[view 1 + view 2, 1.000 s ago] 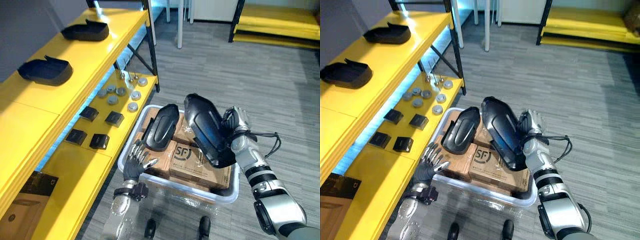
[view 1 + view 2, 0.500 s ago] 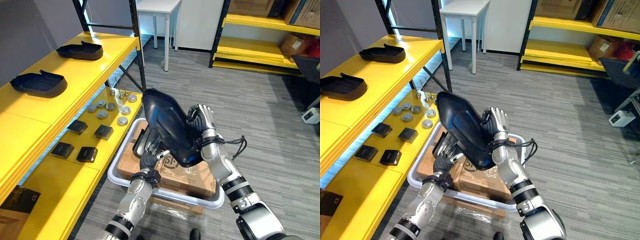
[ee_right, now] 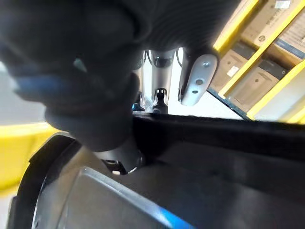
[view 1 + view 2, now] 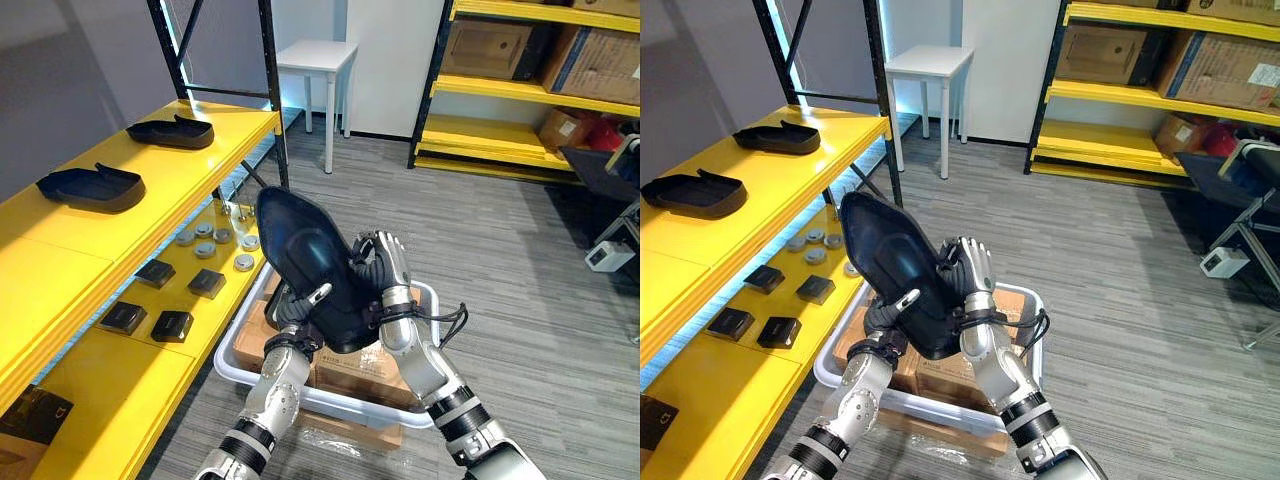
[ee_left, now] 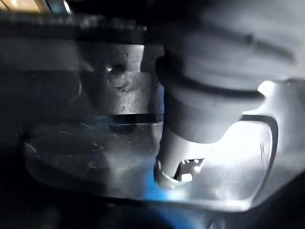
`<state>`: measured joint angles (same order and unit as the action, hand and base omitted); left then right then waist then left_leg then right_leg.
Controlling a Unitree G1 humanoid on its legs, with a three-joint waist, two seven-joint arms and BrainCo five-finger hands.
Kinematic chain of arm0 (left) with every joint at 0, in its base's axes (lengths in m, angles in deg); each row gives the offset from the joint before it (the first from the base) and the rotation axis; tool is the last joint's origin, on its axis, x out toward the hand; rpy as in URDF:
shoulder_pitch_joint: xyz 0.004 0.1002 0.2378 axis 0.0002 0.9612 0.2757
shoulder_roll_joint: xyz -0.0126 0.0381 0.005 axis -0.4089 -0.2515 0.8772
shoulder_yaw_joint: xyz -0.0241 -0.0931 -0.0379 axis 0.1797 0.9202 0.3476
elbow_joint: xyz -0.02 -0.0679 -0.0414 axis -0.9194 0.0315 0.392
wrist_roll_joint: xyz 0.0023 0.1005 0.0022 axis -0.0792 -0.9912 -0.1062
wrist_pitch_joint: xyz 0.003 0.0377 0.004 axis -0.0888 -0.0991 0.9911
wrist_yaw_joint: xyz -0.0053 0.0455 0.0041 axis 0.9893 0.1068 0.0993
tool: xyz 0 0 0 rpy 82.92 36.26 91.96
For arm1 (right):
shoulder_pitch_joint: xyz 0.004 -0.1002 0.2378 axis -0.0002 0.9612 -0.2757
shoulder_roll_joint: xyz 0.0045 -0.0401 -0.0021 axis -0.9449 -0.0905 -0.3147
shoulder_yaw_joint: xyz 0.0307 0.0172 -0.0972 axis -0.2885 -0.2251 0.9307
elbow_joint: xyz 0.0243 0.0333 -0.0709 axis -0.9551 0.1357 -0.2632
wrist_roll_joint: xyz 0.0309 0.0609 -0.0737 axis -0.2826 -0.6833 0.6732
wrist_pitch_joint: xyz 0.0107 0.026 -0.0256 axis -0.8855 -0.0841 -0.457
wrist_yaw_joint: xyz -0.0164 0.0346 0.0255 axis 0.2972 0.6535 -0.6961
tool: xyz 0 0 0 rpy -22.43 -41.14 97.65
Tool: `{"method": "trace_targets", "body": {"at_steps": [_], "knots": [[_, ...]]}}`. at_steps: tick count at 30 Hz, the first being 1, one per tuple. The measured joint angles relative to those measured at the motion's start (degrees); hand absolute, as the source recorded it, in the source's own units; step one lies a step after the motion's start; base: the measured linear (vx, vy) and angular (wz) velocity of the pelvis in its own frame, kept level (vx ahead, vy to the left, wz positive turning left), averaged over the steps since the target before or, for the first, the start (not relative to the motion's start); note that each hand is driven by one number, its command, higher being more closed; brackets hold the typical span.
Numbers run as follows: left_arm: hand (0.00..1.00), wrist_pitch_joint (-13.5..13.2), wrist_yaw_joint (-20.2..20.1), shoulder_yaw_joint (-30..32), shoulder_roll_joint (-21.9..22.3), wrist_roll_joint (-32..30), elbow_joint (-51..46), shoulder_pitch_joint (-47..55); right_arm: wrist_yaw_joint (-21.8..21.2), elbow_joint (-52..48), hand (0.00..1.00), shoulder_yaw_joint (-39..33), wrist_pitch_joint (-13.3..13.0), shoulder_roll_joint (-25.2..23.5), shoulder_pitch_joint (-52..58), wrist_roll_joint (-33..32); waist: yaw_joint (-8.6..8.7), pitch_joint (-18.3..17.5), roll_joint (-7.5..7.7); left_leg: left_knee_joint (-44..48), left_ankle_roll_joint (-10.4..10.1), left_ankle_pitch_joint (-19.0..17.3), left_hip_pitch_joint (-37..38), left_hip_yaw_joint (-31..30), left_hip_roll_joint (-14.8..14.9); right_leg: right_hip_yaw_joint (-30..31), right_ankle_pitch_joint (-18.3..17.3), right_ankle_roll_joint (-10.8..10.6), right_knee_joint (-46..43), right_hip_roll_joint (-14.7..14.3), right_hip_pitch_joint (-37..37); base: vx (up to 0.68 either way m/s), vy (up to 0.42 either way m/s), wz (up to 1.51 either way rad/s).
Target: Walk over and take plastic housings, then place them on the shelf
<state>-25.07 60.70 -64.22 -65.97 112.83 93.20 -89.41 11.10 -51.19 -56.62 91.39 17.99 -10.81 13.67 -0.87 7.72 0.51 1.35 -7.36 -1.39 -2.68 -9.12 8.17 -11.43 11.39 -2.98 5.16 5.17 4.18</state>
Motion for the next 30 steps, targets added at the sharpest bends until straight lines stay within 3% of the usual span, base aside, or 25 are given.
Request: {"method": "trace_targets", "body": {"at_steps": [4, 6, 7, 8, 9, 10, 14, 15, 16, 17, 18, 19, 20, 21, 22, 23, 24, 25, 26, 28, 29, 30], "knots": [[1.0, -0.8, 0.1, 0.7, 1.0, 1.0, -2.4, 0.1, 1.8, -4.5, 1.0, 0.0, -1.5, 0.1, 2.3, -1.7, 0.15, -0.2, -0.05, -0.3, -0.6, 0.5, -1.1, -2.4, -0.1, -2.5, -0.2, 0.3, -0.2, 0.1, -0.3, 0.0, -0.033, 0.32], [1.0, -1.1, 0.1, 1.5, 2.3, 0.9, -4.9, 0.7, 3.1, -7.3, 1.0, 0.0, -3.1, 0.1, 3.7, -2.5, 0.18, -0.3, -0.11, -1.0, -1.0, 2.5, -2.7, -4.5, -0.1, -6.1, -0.6, 0.7, -0.3, 0.3, -0.6, 0.01, -0.027, 1.79], [1.0, -1.2, 0.2, 2.3, 3.5, 0.2, -9.2, 3.0, 3.9, -7.6, 1.0, 0.3, -6.8, 0.0, 3.5, -5.7, 1.4, -0.9, -1.17, -1.1, 2.5, 5.6, -7.0, 22.3, 4.8, -18.7, -2.1, -0.6, -0.3, 4.0, -3.5, 0.05, 0.07, 2.9], [1.0, -1.3, 0.2, 2.7, 3.5, -0.3, -10.6, 4.1, 3.9, -7.4, 1.0, 0.7, -7.5, -0.3, 3.4, -5.9, 1.04, -0.9, -1.22, -0.9, 3.3, 6.4, -7.2, 27.2, 5.0, -19.7, -2.2, -1.1, -0.4, 5.2, -3.8, 0.09, 0.151, 2.7], [1.0, -1.6, 0.2, 3.4, 3.5, -0.4, -12.1, 5.5, 3.8, -7.2, 0.0, 1.4, -7.6, -1.5, 3.2, -5.9, 0.01, -1.0, -1.36, -1.0, 2.4, 7.9, -7.1, 28.6, 4.5, -20.1, -2.1, -1.5, -0.4, 6.2, -3.8, 0.08, 0.151, 0.43], [1.0, -1.8, 0.2, 3.7, 3.5, -0.4, -12.7, 6.1, 3.8, -7.2, 0.0, 1.7, -7.6, -2.1, 3.2, -5.9, -0.31, -1.0, -1.37, -1.1, 1.6, 8.7, -7.1, 28.5, 4.1, -20.1, -2.1, -1.9, -0.4, 6.7, -3.9, 0.11, 0.197, 0.19], [1.0, -2.4, 0.2, 7.7, 3.3, -2.3, -21.0, 12.5, 3.0, -7.3, 0.0, 4.6, -9.7, -5.9, 3.9, -6.3, -0.76, -1.5, -1.04, -4.2, 2.5, 9.2, -6.1, 28.5, 0.0, -22.2, -2.8, -3.2, -0.5, 10.1, -5.0, 0.14, 0.14, 0.29], [1.0, -2.1, 0.6, 8.7, 3.0, -5.6, -23.7, 15.8, 1.5, -7.3, 0.0, 5.3, -11.2, -6.2, 5.5, -8.9, -1.0, -1.7, -0.42, -2.9, 2.7, 8.5, -5.5, 28.4, -1.3, -25.0, -4.7, -5.8, -2.2, 12.3, -6.8, 0.21, 0.085, 0.92], [1.0, -1.2, 1.6, 9.4, 3.0, -10.5, -25.6, 18.2, 0.1, -7.3, 0.0, 5.3, -12.1, -6.2, 7.8, -11.5, -1.46, -1.6, 0.09, 3.0, 3.4, 5.2, -5.8, 30.0, -2.4, -27.8, -7.3, -5.9, -7.0, 15.6, -9.0, 0.29, 0.106, 1.29], [1.0, -1.0, 2.3, 9.9, 3.0, -14.0, -26.3, 19.3, -1.2, -7.3, 0.0, 5.3, -12.4, -6.1, 9.5, -12.8, -1.77, -1.8, -0.13, 5.4, 5.1, 2.5, -5.4, 30.0, -3.3, -29.6, -9.5, -5.4, -12.5, 18.1, -10.4, 0.29, 0.112, 1.47], [1.0, -0.9, 3.4, 11.2, 3.2, -18.1, -27.1, 19.7, -3.0, -7.0, 0.0, 5.4, -12.4, -5.5, 12.2, -13.5, -2.91, -2.2, -0.5, 6.2, 5.4, 1.3, -4.2, 27.3, -4.5, -30.1, -10.3, -4.0, -23.2, 22.3, -9.7, 0.29, 0.133, 1.22], [1.0, -0.6, 4.3, 12.0, 3.1, -21.7, -28.1, 19.7, -3.8, -6.7, 0.0, 5.3, -12.4, -5.4, 13.5, -14.2, -3.11, -2.4, -0.5, 6.0, 5.5, 1.2, -3.7, 25.6, -5.1, -28.9, -9.2, -2.4, -28.7, 24.0, -9.0, 0.29, 0.19, 1.47], [1.0, -0.5, 5.3, 13.7, 2.2, -27.2, -30.3, 19.3, -4.8, -6.3, 0.0, 4.4, -12.3, -5.6, 15.5, -15.0, -3.0, -2.8, -0.05, 5.4, 6.0, 1.0, -3.1, 22.0, -6.0, -23.3, -5.6, 2.5, -37.0, 25.5, -6.2, 0.28, 0.193, 1.38], [1.0, -0.5, 6.3, 15.1, 1.2, -32.2, -31.5, 18.6, -5.6, -5.3, 0.0, 3.6, -12.4, -5.7, 16.1, -15.0, -2.82, -2.7, -0.05, 4.6, 6.4, 0.8, -2.7, 19.0, -6.1, -17.8, -7.2, 1.2, -42.6, 24.5, -3.4, 0.27, 0.141, 1.55], [1.0, -0.5, 7.6, 16.9, 0.1, -36.7, -31.6, 17.7, -6.3, -4.7, 0.0, 2.5, -12.3, -6.2, 16.5, -15.1, -2.74, -2.7, 0.2, 4.2, 6.8, 0.7, -2.5, 16.0, -5.8, -13.6, -12.2, -0.4, -47.6, 21.7, -0.8, 0.27, 0.003, 1.56], [1.0, 0.5, 9.4, 19.0, -0.3, -41.8, -31.5, 17.1, -6.9, -4.7, 0.0, 0.6, -12.3, -6.0, 17.6, -15.4, -2.28, -2.5, 0.23, 3.0, 6.9, 0.7, -1.0, 12.0, -5.9, -10.1, -17.9, 0.1, -50.2, 17.3, 0.8, 0.22, -0.06, 1.44], [1.0, 1.1, 10.2, 20.0, -0.3, -45.2, -31.4, 17.1, -7.0, -4.8, 0.0, -0.6, -12.4, -6.0, 18.3, -16.1, -2.05, -2.3, 0.3, 2.5, 6.9, 0.7, 0.0, 10.2, -6.1, -9.1, -19.7, 0.2, -49.5, 15.2, 1.1, 0.29, -0.084, 1.67], [1.0, 2.7, 11.6, 20.9, -0.7, -53.3, -30.6, 17.5, -7.8, -5.7, 0.0, -3.8, -12.4, -6.0, 20.2, -18.3, -1.6, -2.2, 0.26, 1.7, 6.6, 0.8, 1.7, 7.2, -6.3, -7.2, -22.4, 0.3, -44.0, 11.6, 2.5, 0.22, -0.064, 1.23], [1.0, 3.5, 12.0, 20.8, -1.0, -56.1, -30.4, 17.7, -8.0, -6.1, 0.0, -5.1, -12.5, -5.9, 21.0, -19.2, -1.36, -2.3, 0.3, 1.6, 6.6, 0.8, 2.0, 6.1, -6.4, -5.6, -22.7, 0.2, -40.9, 10.0, 3.3, 0.25, -0.116, 1.44], [1.0, 5.5, 12.1, 20.4, -1.7, -65.1, -28.6, 17.5, -9.0, -9.2, 0.0, -11.2, -12.6, -5.4, 25.5, -19.9, 0.8, -2.3, 0.61, 1.6, 6.5, 0.8, 1.9, 1.6, -6.3, 7.2, -22.3, 0.0, -27.8, 2.9, 6.7, 0.22, -0.228, 1.44], [1.0, 6.0, 12.1, 20.3, -1.7, -66.6, -28.2, 17.4, -9.2, -10.1, 0.0, -12.9, -12.6, -5.2, 26.9, -20.0, 1.6, -2.3, 0.78, 1.6, 6.2, 0.7, 1.9, 0.9, -6.3, 10.7, -22.0, 0.1, -24.3, 1.5, 6.6, 0.19, -0.26, 1.56], [1.0, 7.0, 12.3, 19.8, -2.2, -69.5, -27.7, 17.1, -9.6, -12.0, 0.0, -15.8, -12.6, -4.6, 29.3, -21.1, 2.78, -1.8, 2.14, 2.2, 4.6, 0.0, 2.0, 0.8, -7.3, 15.0, -17.7, 0.0, -17.8, 0.7, 5.9, 0.11, -0.162, 1.22]]}}
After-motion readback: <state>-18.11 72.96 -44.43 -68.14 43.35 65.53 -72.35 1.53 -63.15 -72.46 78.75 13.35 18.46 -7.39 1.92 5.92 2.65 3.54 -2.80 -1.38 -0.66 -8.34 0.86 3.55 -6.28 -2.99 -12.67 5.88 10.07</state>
